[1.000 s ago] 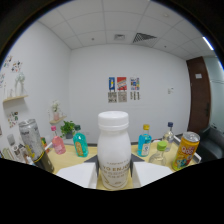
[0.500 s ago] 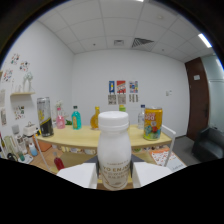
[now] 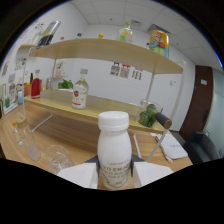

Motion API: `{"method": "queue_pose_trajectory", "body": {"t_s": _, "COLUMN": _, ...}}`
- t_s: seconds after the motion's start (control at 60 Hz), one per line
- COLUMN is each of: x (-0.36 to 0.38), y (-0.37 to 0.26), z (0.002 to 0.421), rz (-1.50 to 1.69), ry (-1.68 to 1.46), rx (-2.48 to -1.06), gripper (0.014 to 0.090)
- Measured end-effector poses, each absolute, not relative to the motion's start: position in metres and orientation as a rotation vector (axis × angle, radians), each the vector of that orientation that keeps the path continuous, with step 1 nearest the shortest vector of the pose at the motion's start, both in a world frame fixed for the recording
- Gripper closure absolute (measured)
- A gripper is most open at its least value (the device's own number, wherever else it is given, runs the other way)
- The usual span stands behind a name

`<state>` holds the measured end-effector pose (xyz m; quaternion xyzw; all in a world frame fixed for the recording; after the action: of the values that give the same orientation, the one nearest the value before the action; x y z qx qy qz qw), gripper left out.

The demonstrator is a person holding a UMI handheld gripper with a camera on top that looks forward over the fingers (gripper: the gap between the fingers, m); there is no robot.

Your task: Make me a cup of Mount Fuji.

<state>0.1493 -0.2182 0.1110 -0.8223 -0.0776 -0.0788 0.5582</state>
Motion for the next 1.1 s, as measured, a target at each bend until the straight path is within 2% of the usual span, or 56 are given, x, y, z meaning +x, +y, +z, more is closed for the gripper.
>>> {"method": "queue_pose_trajectory", "body": {"t_s": 0.15, "x": 0.146, "y": -0.211, "z": 0.109, "rz": -0.446, "ry": -0.513, "rx": -1.892, "gripper": 0.0570}}
{"method": "queue_pose_trajectory", "body": {"t_s": 0.417, "x": 0.130, "y": -0.202, "z": 0.130, "rz": -0.861, "ry": -1.024, "rx": -1.653, "gripper": 0.0572}}
{"method": "queue_pose_trajectory", "body": {"t_s": 0.8, "x": 0.102, "y": -0.192, "z": 0.147, "rz": -1.368, "ry": -1.573, "rx": -1.165, "gripper": 0.0573}}
{"method": "queue_pose_trajectory", "body": {"t_s": 0.983, "x": 0.105, "y": -0.190, "z": 0.150, "rz": -1.522, "ry": -1.687, "rx": -1.061, "gripper": 0.0572}}
{"method": "queue_pose_trajectory", "body": {"t_s": 1.1, "x": 0.107, "y": -0.191, "z": 0.148, "rz": -1.517, "ry": -1.697, "rx": -1.085, "gripper": 0.0572}}
